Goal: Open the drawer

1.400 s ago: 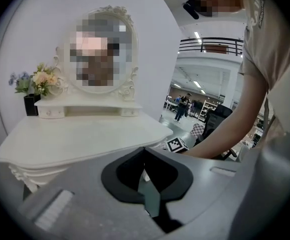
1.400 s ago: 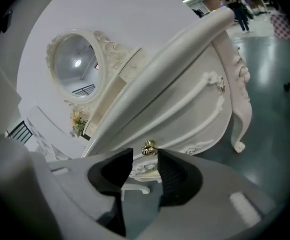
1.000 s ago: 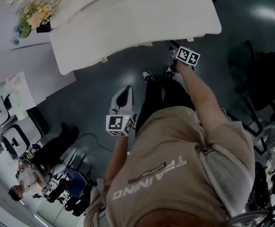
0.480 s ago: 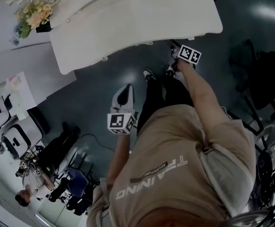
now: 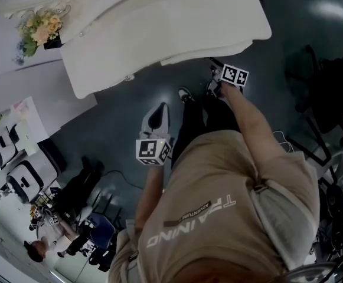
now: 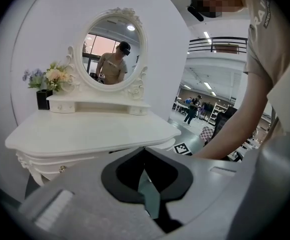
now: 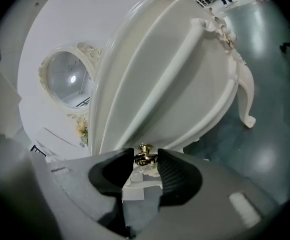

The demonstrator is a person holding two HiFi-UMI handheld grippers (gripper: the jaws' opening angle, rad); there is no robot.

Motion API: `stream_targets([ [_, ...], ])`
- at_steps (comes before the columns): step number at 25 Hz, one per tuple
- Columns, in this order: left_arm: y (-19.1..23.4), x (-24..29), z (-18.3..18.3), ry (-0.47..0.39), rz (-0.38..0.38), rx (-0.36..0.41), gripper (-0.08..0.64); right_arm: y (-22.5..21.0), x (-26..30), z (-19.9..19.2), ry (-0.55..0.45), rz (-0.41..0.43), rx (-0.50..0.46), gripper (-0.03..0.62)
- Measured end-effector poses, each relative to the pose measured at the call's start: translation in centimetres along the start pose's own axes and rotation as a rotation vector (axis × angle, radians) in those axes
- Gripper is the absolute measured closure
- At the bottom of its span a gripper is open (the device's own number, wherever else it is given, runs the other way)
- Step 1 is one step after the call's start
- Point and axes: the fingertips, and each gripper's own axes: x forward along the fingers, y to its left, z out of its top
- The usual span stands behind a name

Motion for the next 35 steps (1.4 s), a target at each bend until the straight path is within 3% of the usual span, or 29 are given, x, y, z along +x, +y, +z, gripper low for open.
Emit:
stream_targets([
  [21,-2.8,2.1,-0.4,-0.007,-0.011,0.004,0.561,-0.9,-3.5,-3.3,0.054,0.044,-0.012,0.448],
  [27,-3.5,1.7,-0.4,-0.015,-0.063,0.013,0.561,-1.0,-4.6,-4.5,0.042,0.025,-0.012,0.448],
  [35,-2.8,-0.2,-0.1,-0.028,-0.156,0.083,0.561,-1.2,-7.0,-6.9,0.007,-0.019,-0.008,0.448],
])
